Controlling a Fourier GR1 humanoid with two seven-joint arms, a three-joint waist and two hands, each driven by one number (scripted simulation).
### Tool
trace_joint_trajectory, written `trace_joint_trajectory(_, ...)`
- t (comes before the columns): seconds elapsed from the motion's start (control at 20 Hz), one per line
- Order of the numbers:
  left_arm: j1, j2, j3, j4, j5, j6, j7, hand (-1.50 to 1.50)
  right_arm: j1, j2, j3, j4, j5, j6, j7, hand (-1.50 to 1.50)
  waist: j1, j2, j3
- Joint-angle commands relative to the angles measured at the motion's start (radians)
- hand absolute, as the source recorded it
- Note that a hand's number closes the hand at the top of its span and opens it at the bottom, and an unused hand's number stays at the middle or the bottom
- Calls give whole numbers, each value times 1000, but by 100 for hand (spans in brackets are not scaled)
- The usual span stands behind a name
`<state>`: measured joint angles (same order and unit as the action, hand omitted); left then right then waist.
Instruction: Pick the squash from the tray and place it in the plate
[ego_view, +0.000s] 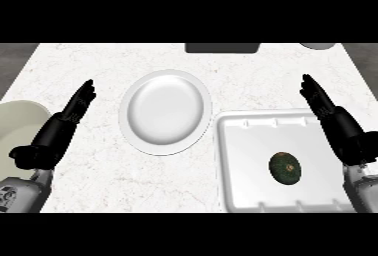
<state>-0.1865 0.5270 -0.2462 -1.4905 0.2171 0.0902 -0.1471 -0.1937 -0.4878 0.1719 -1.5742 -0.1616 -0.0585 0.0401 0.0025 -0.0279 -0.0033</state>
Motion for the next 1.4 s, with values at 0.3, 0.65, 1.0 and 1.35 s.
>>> trace_joint_trajectory(0.3, 194, -126, 30, 112, 124, 93, 171, 0, 188, -316, -253, 40, 290, -220, 82, 150, -119, 51, -31)
trace_joint_trajectory(0.65, 281, -198, -9, 80, 149, 118, 212, 0, 409, 96, -457, -237, 235, -691, -96, -150, -69, 11, 4)
trace_joint_trajectory(1.0, 211, -238, -28, 75, 116, 161, 289, 0, 787, 132, -346, -596, 363, -620, 22, -150, -37, 22, 1)
trace_joint_trajectory(1.35, 203, -246, -39, 96, 106, 127, 253, 0, 885, -66, -256, -684, 537, -394, 403, -150, -1, 36, -3)
